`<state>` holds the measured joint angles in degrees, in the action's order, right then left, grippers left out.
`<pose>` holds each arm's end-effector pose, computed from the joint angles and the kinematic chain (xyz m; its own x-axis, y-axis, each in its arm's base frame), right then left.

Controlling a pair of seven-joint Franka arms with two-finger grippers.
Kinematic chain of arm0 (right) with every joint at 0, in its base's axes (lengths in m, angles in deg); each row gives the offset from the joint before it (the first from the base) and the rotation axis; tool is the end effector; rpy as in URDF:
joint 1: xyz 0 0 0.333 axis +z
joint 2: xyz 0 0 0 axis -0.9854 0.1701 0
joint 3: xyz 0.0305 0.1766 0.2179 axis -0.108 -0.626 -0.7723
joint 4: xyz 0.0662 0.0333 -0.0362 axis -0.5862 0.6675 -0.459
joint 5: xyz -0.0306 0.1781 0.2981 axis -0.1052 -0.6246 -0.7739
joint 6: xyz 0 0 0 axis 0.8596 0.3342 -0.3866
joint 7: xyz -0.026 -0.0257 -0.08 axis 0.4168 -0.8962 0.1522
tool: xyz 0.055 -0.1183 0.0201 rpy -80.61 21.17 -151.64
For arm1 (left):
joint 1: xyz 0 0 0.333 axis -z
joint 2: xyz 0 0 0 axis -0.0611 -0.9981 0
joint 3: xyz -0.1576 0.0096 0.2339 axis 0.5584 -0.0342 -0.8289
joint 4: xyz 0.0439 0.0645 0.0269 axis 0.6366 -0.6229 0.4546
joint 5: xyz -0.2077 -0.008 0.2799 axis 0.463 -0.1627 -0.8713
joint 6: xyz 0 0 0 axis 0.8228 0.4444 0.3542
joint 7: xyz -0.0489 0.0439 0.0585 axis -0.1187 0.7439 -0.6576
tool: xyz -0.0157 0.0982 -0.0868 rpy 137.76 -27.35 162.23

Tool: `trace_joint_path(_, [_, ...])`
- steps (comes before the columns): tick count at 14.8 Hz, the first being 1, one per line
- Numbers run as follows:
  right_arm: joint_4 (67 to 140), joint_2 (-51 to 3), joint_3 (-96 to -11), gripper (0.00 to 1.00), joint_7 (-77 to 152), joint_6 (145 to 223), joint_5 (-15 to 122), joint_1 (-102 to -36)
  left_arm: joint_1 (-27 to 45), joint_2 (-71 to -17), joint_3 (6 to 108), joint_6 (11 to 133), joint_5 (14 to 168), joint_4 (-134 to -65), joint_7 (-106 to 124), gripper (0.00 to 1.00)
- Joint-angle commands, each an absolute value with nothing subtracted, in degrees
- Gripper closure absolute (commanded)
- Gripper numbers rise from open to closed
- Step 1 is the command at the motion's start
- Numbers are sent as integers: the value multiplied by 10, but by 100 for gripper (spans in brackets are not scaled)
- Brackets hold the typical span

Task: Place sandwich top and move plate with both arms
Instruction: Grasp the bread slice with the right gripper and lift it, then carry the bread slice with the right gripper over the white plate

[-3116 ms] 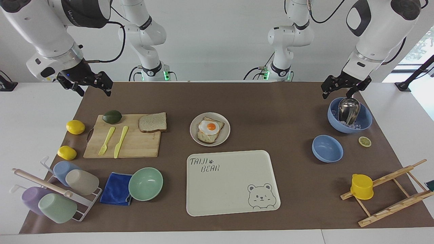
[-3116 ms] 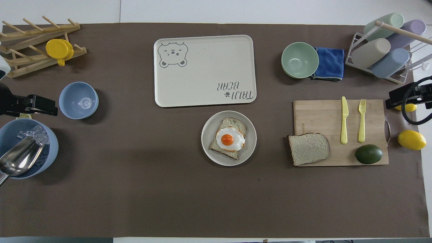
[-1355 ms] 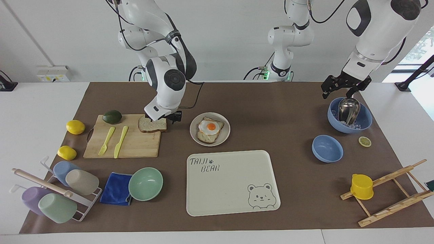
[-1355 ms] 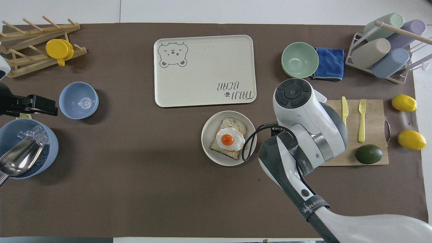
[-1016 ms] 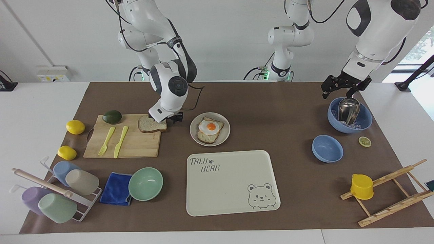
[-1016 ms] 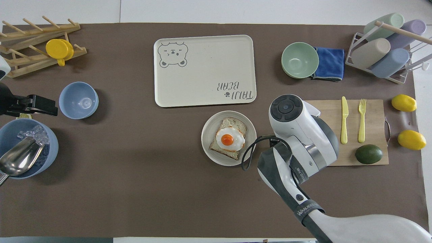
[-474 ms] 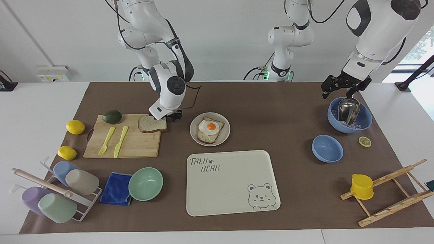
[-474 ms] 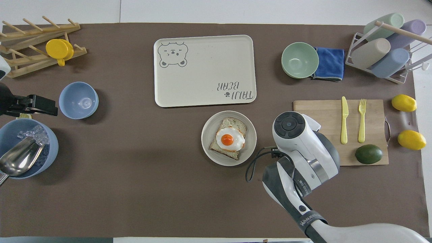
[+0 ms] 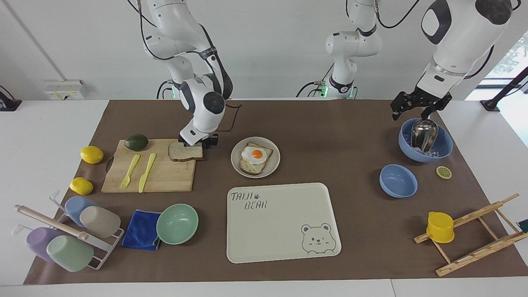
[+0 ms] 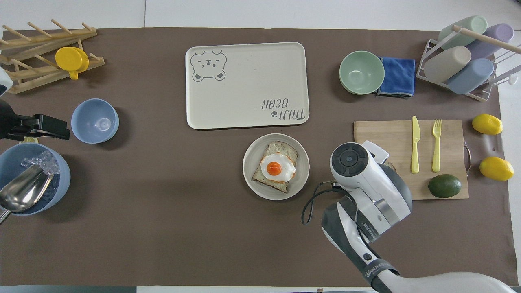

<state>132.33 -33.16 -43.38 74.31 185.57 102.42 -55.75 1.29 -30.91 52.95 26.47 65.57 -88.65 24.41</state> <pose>0.4189 0.1407 0.2548 0.9785 0.0387 -0.2027 0.1104 -0.9280 0.3557 0.4944 -0.0283 0.5367 0.9976 -0.0602 -0.0342 -0.0604 -0.9982 -0.0046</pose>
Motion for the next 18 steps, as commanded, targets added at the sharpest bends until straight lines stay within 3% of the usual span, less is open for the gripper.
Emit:
trace_joint_path(1, [1346,-348,-437,12,757,1867,1047,-565,11,-295,531,259,647,-897,239,0])
trace_joint_path(8, [1319,-343,-438,97,747,1831,1068,-560,11,-295,531,259,647,-897,239,0])
trace_joint_path(11, [1235,-322,-465,100,745,1749,1060,-559,11,-295,531,259,647,-897,239,0])
trace_joint_path(15, [1056,-268,-539,100,755,1619,996,-558,11,-295,531,259,647,-897,239,0])
trace_joint_path(18, [1032,-254,-572,100,783,1648,989,-558,11,-295,531,259,647,-897,239,0])
